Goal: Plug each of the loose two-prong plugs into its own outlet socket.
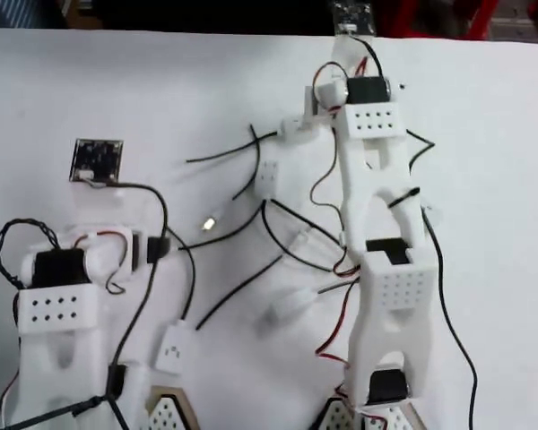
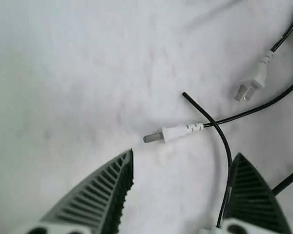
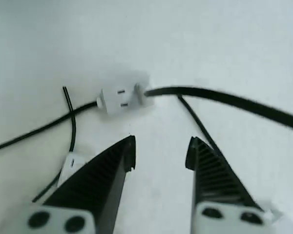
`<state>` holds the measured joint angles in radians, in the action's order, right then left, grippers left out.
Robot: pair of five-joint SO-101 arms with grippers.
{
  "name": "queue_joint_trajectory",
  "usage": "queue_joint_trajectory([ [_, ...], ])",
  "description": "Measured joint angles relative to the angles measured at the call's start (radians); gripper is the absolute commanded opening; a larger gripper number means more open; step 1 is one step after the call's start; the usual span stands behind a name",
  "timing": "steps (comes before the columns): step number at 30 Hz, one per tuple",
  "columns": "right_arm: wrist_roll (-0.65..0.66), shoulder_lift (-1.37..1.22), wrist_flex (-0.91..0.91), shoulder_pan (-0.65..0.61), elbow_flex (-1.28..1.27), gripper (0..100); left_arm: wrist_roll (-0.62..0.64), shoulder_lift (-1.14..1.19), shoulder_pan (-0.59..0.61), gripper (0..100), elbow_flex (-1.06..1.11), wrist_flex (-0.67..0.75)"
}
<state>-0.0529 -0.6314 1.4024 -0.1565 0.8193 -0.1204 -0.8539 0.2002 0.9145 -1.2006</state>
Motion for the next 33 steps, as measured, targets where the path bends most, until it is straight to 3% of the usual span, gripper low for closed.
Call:
queue_joint_trajectory([
  [6,-0.017,-0.005,0.221,-0.106,0.025,15.9,0.003,0.0,0.031,31,0.0,0.015],
  [18,-0.39,-0.095,0.275,-0.462,0.028,15.9,0.075,0.0,0.204,31,0.002,0.055],
  [23,-0.499,-0.218,0.198,-0.494,0.034,15.9,0.075,0.0,0.207,31,0.009,0.055],
  [33,-0.577,-0.311,0.103,-0.493,0.035,14.6,0.075,0.0,0.206,31,0.058,0.103],
])
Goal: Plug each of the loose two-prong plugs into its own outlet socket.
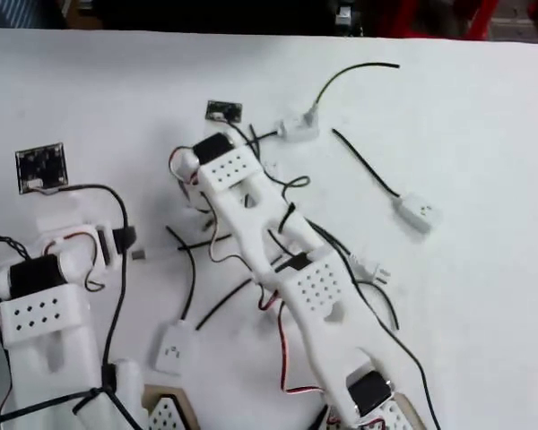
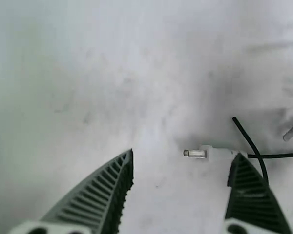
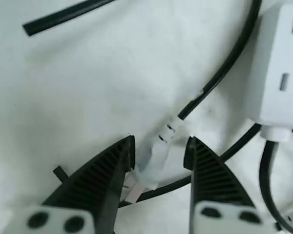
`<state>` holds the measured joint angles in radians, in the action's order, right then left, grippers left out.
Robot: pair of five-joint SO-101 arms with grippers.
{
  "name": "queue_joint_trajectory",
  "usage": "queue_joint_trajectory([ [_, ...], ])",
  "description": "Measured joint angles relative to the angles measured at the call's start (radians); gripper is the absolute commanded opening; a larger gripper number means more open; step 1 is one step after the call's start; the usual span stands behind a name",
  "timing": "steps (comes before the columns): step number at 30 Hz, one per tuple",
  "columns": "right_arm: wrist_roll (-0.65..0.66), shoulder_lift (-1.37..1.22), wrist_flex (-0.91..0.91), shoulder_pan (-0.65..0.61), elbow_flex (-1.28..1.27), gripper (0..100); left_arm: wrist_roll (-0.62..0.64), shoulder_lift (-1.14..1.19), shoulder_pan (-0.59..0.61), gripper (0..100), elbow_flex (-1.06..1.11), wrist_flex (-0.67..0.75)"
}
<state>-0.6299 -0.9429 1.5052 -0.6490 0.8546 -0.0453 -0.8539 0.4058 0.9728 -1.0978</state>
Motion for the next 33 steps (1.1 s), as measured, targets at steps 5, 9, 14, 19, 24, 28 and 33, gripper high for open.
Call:
queue_joint_trajectory([
  [5,-0.006,-0.012,0.003,0.006,0.002,2.5,0.0,0.0,0.0,31,0.003,0.006],
  [9,-0.006,-0.014,0.031,0.009,0.002,1.8,0.0,0.0,0.0,31,0.005,0.009],
  [14,0.084,0.052,0.13,0.003,0.0,1.6,0.0,0.0,0.0,31,0.005,0.009],
  [19,0.239,0.175,0.195,0.005,-0.008,1.6,0.0,0.0,0.0,31,0.005,0.009],
  [24,0.391,0.304,0.201,0.021,-0.132,1.6,0.0,0.0,0.0,31,0.005,0.009],
  [28,0.494,0.411,0.201,0.035,-0.299,1.6,0.0,0.0,0.0,31,0.005,0.009],
  [33,0.617,0.474,0.199,0.072,-0.516,1.6,0.0,0.0,0.0,31,0.005,0.009],
])
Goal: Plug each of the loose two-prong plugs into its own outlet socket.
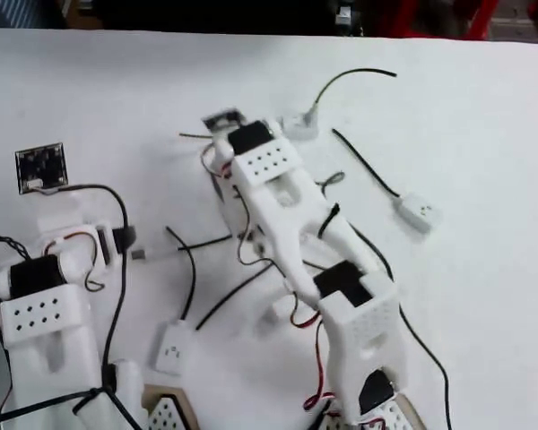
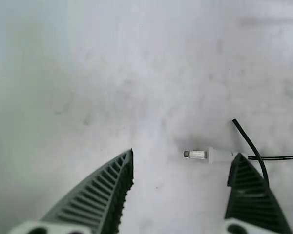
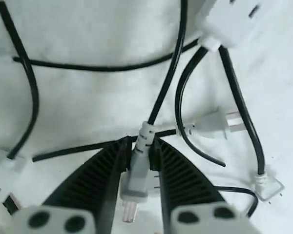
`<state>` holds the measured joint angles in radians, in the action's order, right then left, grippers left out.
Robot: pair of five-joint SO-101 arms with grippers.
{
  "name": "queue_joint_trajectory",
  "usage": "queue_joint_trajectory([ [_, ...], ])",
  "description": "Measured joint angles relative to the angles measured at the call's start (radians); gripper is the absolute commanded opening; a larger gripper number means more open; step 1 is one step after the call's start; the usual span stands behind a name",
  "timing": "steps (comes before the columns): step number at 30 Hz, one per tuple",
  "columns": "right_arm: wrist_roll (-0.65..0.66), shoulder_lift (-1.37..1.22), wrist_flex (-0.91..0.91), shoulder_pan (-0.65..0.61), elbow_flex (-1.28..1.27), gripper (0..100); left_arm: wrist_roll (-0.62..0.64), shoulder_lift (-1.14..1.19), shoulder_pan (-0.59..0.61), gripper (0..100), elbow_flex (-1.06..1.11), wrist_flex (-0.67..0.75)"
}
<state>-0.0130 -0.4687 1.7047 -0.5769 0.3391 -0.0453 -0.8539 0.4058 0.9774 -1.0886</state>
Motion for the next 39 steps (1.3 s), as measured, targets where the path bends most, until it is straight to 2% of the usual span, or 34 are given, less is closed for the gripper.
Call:
queue_joint_trajectory([
  [8,0.121,0.002,-0.129,0.002,-0.229,1.8,0.0,0.0,0.0,31,0.0,0.0],
  [13,0.161,-0.032,-0.149,0.0,-0.247,1.8,0.0,0.0,0.0,31,0.0,0.0],
  [16,0.166,-0.072,-0.141,0.003,-0.247,1.9,0.0,0.0,0.0,31,0.0,0.0],
  [21,0.167,-0.087,-0.08,0.002,-0.206,9.8,0.0,0.0,0.0,31,0.0,0.0],
  [25,0.167,-0.094,-0.014,0.0,-0.166,7.3,0.0,0.0,0.0,31,0.0,0.0],
  [39,0.167,-0.172,-0.005,0.0,-0.163,4.2,0.0,0.0,0.0,31,0.0,0.0],
])
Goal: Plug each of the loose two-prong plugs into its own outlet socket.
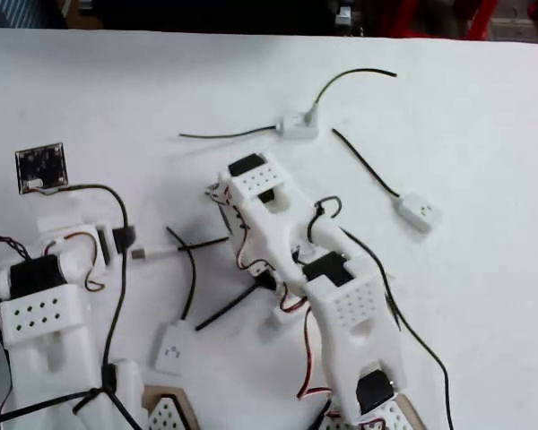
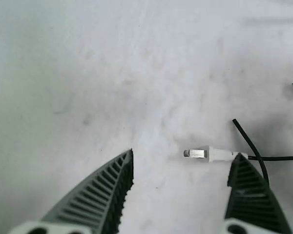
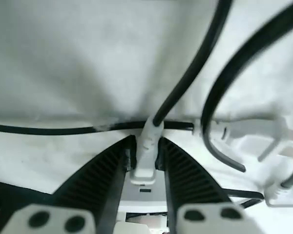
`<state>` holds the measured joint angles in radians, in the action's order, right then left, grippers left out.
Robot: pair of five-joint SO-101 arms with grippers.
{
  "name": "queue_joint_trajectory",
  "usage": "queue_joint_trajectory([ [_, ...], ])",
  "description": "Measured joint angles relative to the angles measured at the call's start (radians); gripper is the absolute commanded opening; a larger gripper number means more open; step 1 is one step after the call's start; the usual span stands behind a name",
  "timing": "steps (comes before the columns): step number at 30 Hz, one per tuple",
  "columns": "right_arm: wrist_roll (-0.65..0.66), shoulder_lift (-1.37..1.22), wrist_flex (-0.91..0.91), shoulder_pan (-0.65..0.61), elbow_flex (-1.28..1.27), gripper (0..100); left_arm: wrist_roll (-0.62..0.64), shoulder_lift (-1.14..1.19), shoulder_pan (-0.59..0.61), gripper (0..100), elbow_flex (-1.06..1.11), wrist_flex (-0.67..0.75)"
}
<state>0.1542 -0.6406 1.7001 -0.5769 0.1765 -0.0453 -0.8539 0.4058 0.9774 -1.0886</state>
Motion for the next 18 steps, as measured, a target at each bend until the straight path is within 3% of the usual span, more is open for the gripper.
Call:
queue_joint_trajectory([
  [11,-0.002,0.005,0.002,0.003,0.032,1.5,0.0,0.0,0.0,31,0.0,0.006],
  [18,0.0,0.244,0.002,0.003,0.028,1.5,0.0,0.0,0.0,31,0.0,0.009],
])
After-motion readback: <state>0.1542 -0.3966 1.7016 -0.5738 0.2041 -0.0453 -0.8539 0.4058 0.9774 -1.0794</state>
